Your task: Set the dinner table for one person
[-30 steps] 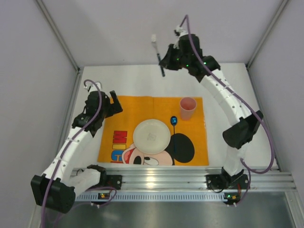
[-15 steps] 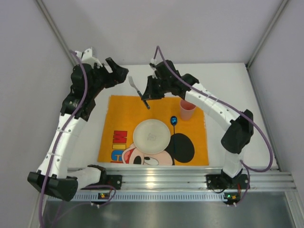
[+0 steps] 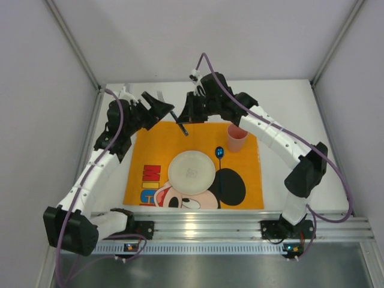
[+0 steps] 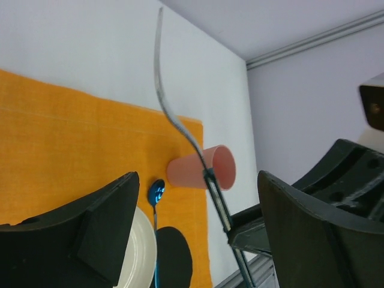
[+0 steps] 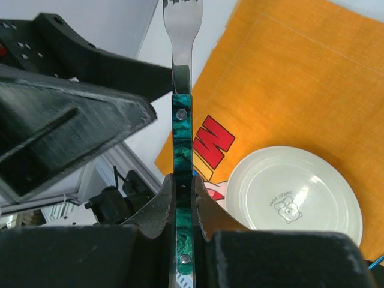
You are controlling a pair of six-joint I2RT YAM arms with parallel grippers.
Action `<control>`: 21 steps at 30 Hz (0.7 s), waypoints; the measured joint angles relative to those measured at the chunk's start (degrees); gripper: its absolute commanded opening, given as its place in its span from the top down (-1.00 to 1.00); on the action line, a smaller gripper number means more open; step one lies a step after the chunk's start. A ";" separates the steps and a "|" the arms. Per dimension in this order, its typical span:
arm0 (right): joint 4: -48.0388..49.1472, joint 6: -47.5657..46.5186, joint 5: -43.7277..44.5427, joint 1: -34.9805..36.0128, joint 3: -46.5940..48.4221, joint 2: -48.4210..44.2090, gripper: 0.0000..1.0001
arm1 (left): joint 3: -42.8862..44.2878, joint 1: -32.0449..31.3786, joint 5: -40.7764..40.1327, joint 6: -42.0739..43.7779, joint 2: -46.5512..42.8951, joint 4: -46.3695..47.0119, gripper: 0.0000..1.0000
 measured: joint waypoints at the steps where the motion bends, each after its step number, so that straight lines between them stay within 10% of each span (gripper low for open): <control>1: 0.13 0.00 -0.26 -0.09 -0.11 -0.15 1.00 | 0.00 0.00 0.22 -0.98 0.00 1.60 -0.67; 21: 2.14 -0.11 -3.45 -2.69 -3.48 -2.89 1.00 | -4.31 -1.49 4.02 -12.90 1.99 16.11 0.21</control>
